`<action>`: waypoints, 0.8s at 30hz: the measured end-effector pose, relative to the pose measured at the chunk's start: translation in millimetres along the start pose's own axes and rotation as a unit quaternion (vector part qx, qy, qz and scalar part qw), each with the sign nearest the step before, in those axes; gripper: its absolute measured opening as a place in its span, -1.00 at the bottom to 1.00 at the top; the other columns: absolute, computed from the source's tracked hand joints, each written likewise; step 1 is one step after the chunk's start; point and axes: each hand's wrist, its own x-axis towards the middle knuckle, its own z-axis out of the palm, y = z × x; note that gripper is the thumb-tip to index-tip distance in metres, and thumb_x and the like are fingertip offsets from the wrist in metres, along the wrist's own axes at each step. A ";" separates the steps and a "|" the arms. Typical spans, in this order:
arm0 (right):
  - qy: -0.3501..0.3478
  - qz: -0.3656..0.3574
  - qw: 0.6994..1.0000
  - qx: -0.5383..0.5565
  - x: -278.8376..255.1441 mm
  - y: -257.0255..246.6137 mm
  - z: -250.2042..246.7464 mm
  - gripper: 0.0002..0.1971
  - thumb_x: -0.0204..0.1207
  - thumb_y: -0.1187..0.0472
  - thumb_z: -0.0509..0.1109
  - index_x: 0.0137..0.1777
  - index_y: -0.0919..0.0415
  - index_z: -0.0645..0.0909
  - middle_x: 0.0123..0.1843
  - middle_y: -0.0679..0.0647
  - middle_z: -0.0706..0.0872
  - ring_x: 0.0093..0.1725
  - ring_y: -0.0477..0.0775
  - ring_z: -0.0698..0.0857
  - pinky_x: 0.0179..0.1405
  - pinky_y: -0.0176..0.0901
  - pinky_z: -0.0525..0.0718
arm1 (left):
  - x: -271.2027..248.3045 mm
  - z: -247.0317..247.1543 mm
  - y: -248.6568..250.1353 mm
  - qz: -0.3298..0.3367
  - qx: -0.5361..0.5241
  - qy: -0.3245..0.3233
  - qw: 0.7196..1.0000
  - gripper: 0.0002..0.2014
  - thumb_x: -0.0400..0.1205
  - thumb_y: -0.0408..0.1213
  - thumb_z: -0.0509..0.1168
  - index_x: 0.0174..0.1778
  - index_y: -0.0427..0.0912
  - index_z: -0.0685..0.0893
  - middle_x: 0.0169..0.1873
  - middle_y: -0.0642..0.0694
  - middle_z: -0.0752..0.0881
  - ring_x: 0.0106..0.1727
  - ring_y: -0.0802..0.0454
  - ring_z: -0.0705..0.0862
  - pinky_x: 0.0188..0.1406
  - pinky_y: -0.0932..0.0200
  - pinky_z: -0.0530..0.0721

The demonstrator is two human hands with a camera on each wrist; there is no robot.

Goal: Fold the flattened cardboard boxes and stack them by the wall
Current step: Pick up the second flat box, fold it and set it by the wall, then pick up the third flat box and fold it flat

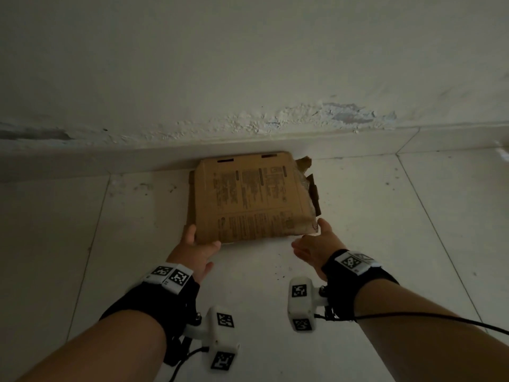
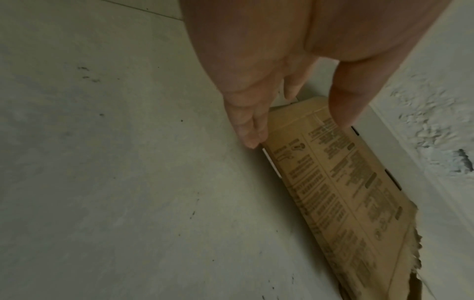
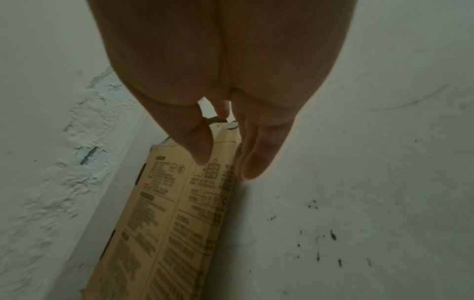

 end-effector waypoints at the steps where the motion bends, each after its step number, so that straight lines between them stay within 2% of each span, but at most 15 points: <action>1: -0.001 0.004 1.000 0.007 -3.6 -2.5 -2.7 -0.22 0.50 0.57 0.27 0.63 0.07 0.06 0.33 0.36 0.52 0.33 0.33 0.60 0.33 0.15 0.60 | -2.3 1.4 0.9 0.003 0.001 0.000 1.000 -0.22 0.58 -0.38 0.31 0.65 0.08 0.08 0.52 -0.12 0.38 0.45 -0.08 0.45 0.23 0.08 0.48; 3: -0.003 0.014 1.000 0.021 -9.2 -7.2 -10.3 -0.23 0.54 0.53 0.25 0.64 0.00 0.04 0.37 0.38 0.51 0.23 0.21 0.60 0.38 0.13 0.56 | -10.6 6.4 5.9 0.010 0.002 -0.005 1.000 -0.27 0.60 -0.40 0.28 0.65 0.04 0.11 0.47 -0.18 0.42 0.40 -0.07 0.46 0.29 0.06 0.47; 5: -0.011 0.005 1.000 -0.001 -15.3 -11.3 -22.6 -0.30 0.59 0.46 0.21 0.64 0.03 0.04 0.28 0.35 0.57 0.15 0.18 0.56 0.37 0.13 0.54 | -20.5 13.9 12.5 0.018 0.006 -0.015 1.000 -0.29 0.61 -0.40 0.26 0.64 0.04 0.13 0.56 -0.19 0.35 0.51 -0.10 0.41 0.36 0.06 0.44; 6: -0.011 -0.003 1.000 -0.020 -18.4 -14.1 -31.2 -0.32 0.60 0.45 0.20 0.63 0.05 0.04 0.13 0.29 0.61 0.13 0.19 0.57 0.32 0.14 0.56 | -25.0 17.6 15.7 0.021 0.007 -0.019 1.000 -0.30 0.61 -0.40 0.26 0.64 0.03 0.14 0.58 -0.19 0.35 0.54 -0.10 0.39 0.35 0.07 0.43; 8: -0.003 -0.019 1.000 -0.021 -30.4 -20.7 -54.8 -0.35 0.62 0.46 0.16 0.62 0.02 0.05 -0.12 0.16 0.60 0.01 0.19 0.62 0.09 0.09 0.60 | -36.5 27.1 23.4 0.032 0.012 -0.029 0.999 -0.32 0.61 -0.41 0.25 0.64 0.01 0.17 0.57 -0.21 0.37 0.54 -0.11 0.39 0.30 0.09 0.43; 10: 0.011 -0.026 0.999 -0.016 -47.1 -26.7 -82.6 -0.37 0.63 0.46 0.16 0.61 0.00 0.09 -0.18 0.14 0.61 -0.17 0.10 0.64 -0.15 -0.04 0.58 | -48.1 40.3 29.3 0.044 0.038 -0.045 0.997 -0.34 0.62 -0.41 0.25 0.63 -0.02 0.20 0.56 -0.22 0.38 0.52 -0.13 0.41 0.23 0.12 0.45; 12: 0.016 -0.034 0.998 -0.046 -68.2 -30.8 -108.4 -0.36 0.60 0.47 0.21 0.59 0.04 0.13 -0.19 0.11 0.63 -0.23 0.06 0.62 -0.17 -0.04 0.56 | -60.7 54.8 36.3 0.052 0.058 -0.062 0.995 -0.36 0.62 -0.40 0.25 0.62 -0.03 0.22 0.55 -0.22 0.39 0.49 -0.15 0.44 0.18 0.11 0.45; 14: 0.047 -0.047 0.996 -0.055 -90.9 -32.8 -142.0 -0.36 0.56 0.48 0.27 0.57 0.07 0.18 -0.19 0.12 0.62 -0.26 0.07 0.61 -0.18 -0.06 0.55 | -77.9 75.2 44.2 0.067 0.076 -0.086 0.991 -0.37 0.62 -0.38 0.25 0.61 -0.02 0.24 0.53 -0.20 0.43 0.40 -0.12 0.51 0.18 0.10 0.48; 17: 0.109 -0.037 0.993 -0.028 -124.5 -24.4 -193.3 -0.39 0.53 0.42 0.33 0.54 0.07 0.26 -0.19 0.16 0.64 -0.26 0.10 0.63 -0.24 -0.10 0.56 | -108.8 107.2 47.6 0.088 0.119 -0.121 0.982 -0.39 0.60 -0.34 0.26 0.59 0.00 0.29 0.45 -0.13 0.50 0.15 -0.01 0.59 0.19 0.08 0.55; 21: 0.167 -0.032 0.985 0.015 -168.5 4.9 -255.6 -0.39 0.50 0.40 0.36 0.52 0.09 0.29 -0.13 0.16 0.66 -0.19 0.11 0.67 -0.17 -0.06 0.63 | -159.1 155.3 43.6 0.108 0.150 -0.177 0.967 -0.40 0.62 -0.39 0.24 0.59 -0.07 0.29 0.43 -0.19 0.52 0.17 -0.02 0.55 -0.09 0.25 0.54; 24: 0.197 -0.016 0.978 0.064 -193.3 37.1 -288.1 -0.41 0.51 0.42 0.35 0.52 0.14 0.30 -0.03 0.21 0.66 -0.03 0.18 0.66 0.02 0.04 0.65 | -194.4 185.1 38.4 0.110 0.169 -0.222 0.954 -0.40 0.62 -0.44 0.22 0.60 -0.12 0.26 0.49 -0.25 0.46 0.20 -0.04 0.51 -0.14 0.26 0.52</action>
